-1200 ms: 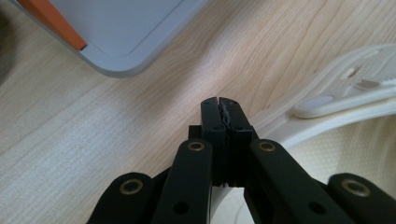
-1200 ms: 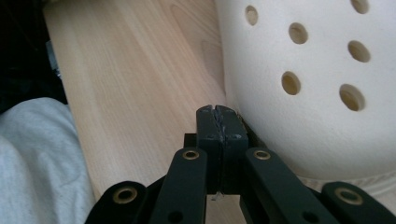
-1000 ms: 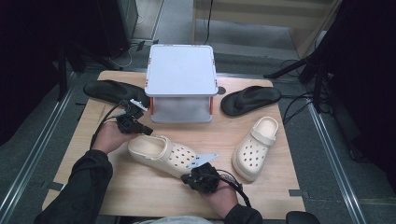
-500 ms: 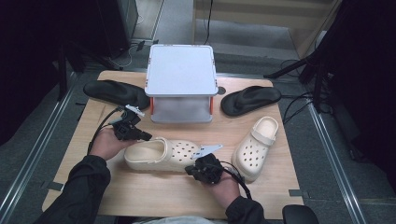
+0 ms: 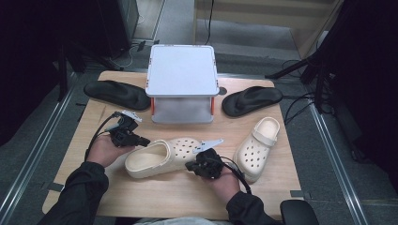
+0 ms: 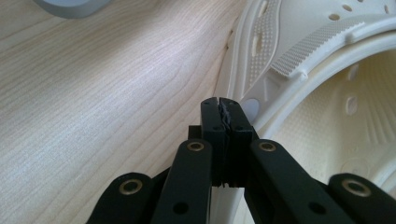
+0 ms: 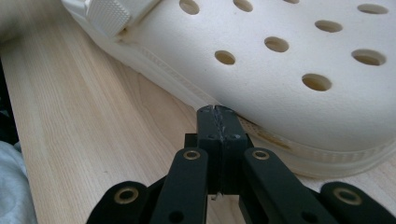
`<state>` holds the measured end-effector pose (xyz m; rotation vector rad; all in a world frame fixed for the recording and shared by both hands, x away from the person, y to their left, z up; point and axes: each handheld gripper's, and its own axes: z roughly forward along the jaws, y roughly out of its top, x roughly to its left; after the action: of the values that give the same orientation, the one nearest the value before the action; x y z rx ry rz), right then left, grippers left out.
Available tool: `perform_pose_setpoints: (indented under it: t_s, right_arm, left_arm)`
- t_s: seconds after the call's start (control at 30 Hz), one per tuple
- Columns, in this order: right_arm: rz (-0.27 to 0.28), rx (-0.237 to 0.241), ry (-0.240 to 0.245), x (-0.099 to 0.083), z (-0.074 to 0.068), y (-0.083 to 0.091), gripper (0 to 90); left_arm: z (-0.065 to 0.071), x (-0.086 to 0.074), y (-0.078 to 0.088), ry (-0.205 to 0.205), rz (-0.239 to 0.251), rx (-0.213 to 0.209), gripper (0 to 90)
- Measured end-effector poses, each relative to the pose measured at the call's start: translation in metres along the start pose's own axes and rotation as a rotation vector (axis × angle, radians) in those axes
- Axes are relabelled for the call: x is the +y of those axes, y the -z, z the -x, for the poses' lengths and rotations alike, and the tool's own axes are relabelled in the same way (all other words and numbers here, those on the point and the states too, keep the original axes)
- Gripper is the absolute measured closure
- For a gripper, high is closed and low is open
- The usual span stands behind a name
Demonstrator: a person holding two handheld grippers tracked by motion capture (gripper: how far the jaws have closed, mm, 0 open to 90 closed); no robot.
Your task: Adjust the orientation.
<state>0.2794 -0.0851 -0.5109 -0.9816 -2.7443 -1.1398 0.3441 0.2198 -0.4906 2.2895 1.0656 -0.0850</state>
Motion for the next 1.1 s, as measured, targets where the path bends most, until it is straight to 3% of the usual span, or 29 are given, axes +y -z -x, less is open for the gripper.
perform_pose_setpoints:
  t_s: [0.33,1.0,1.1]
  right_arm:
    - [0.009,-0.002,-0.017,0.005,0.006,-0.002,90.0]
    - [0.02,-0.018,-0.03,0.027,0.022,-0.01,90.0]
    - [0.018,-0.029,-0.024,0.031,0.023,-0.012,90.0]
  left_arm:
    - [0.006,-0.005,0.001,-0.006,-0.005,0.005,89.9]
    - [0.028,-0.025,0.005,0.034,0.012,0.022,90.0]
    - [0.03,-0.027,0.007,0.049,0.034,0.006,90.0]
